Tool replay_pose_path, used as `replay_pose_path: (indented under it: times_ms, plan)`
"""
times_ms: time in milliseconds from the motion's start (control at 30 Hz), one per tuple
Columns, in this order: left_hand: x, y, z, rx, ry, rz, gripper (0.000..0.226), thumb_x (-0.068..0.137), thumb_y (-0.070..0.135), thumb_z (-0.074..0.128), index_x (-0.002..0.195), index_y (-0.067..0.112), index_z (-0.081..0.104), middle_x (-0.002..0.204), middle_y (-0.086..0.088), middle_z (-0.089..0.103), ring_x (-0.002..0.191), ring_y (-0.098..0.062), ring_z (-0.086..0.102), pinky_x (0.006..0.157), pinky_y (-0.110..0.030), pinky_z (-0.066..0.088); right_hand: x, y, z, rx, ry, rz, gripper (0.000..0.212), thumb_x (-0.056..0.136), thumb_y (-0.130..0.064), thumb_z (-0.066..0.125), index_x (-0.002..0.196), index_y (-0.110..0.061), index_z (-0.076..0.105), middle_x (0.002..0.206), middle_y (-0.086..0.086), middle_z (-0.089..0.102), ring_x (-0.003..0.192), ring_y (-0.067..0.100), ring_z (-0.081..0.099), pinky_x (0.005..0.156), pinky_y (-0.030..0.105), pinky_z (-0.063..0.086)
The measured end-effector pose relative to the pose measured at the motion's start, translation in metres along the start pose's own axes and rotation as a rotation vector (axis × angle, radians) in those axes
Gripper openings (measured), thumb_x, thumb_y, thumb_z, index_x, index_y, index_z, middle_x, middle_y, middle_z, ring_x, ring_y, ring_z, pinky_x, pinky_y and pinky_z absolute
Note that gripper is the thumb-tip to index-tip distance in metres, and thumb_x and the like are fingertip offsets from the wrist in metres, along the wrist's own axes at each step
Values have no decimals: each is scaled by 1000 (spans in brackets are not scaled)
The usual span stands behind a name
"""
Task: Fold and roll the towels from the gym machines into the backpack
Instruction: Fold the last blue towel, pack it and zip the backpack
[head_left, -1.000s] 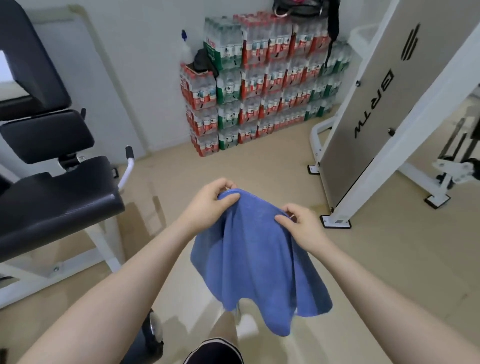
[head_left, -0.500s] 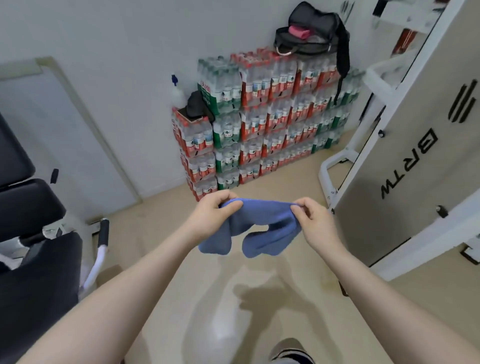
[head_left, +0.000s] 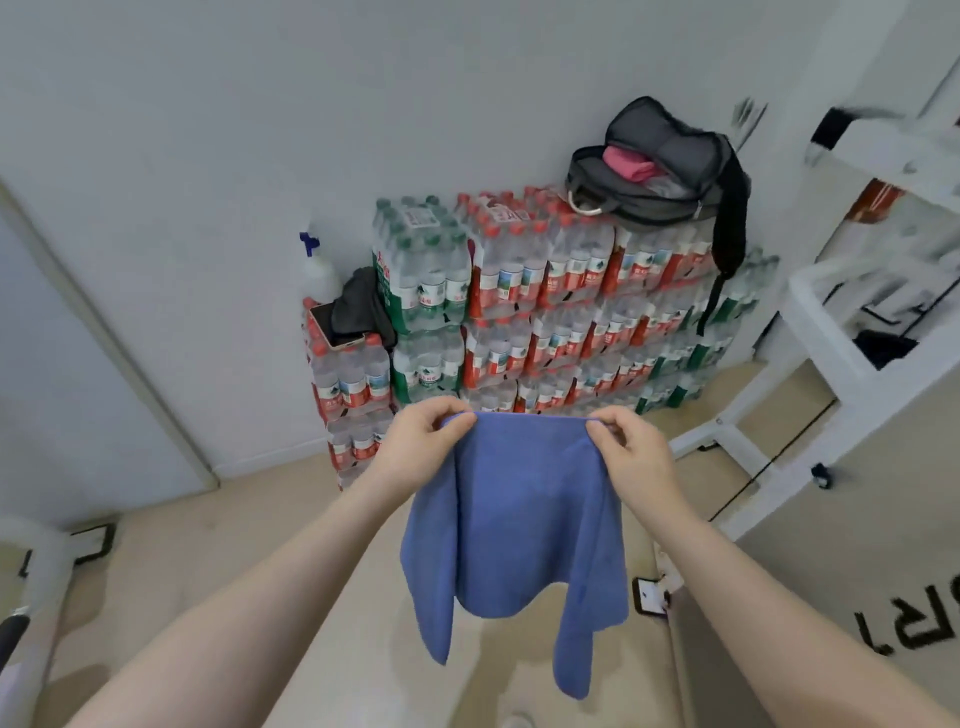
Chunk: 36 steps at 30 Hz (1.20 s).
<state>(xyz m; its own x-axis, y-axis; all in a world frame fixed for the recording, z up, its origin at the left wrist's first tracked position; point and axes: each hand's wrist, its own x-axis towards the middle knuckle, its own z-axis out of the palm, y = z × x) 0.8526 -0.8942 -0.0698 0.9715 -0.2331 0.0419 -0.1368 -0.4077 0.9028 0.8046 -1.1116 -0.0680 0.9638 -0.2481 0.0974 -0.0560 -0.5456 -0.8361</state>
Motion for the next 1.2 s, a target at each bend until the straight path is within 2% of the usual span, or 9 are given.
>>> replay_pose_path:
  times_ms: [100,200,433,533,633,833,1000,1100,1200]
  plan:
    - [65,16,10,-86,55,-9,21,90,16,55,72,25,60,75,15,58,70,6,51,63,-3,37,77,-2,-20,42,-12,15,14,92,-14,52,81,-18,60,78,-7,59,74,8,53,62,17,40]
    - [118,24,12,-102,48,15,23,91,15,54,70,26,58,73,14,57,64,9,49,65,-7,38,138,-5,-25,94,-15,34,18,92,-14,51,76,-19,58,79,-2,58,72,9,51,64,20,40]
    - [248,24,-12,139,85,271,27,87,18,60,72,40,55,79,21,59,77,14,54,70,-1,37,272,-12,-18,231,-14,-2,17,92,-12,52,78,-5,59,79,14,58,73,18,52,73,34,46]
    - [315,25,-27,214,114,369,10,82,30,54,77,30,62,77,22,57,79,15,51,72,-2,35,341,-25,-12,271,22,-46,19,90,-10,54,71,-11,59,72,4,57,66,7,51,67,20,43]
    - [382,35,-50,252,194,462,27,80,36,52,81,14,68,72,19,54,75,12,49,71,-4,35,414,-51,-3,299,84,-121,27,86,-4,56,64,-19,58,66,-4,56,58,-6,48,61,7,40]
    - [496,60,-111,345,390,525,18,84,25,55,84,15,70,68,14,46,68,9,48,64,-3,34,540,-108,22,248,165,-270,26,84,-6,58,65,-24,59,67,-10,59,57,-9,49,63,7,40]
    - [577,53,-137,458,498,453,14,88,15,58,93,9,69,76,5,47,68,-13,48,64,-9,34,635,-126,55,161,206,-345,9,87,-12,57,82,-18,63,74,-14,60,65,-5,51,66,10,38]
    - [617,14,-137,623,431,261,32,89,11,54,120,9,57,109,-12,54,98,-29,52,86,-31,38,687,-115,88,-107,51,-337,21,91,-14,52,110,-9,61,110,5,62,98,14,57,80,11,34]
    - [627,-34,-132,703,341,34,43,89,15,53,132,11,46,133,-11,44,119,-32,41,99,-37,32,711,-91,122,-318,-119,-334,37,89,-13,53,126,-6,51,130,13,50,123,27,45,102,27,30]
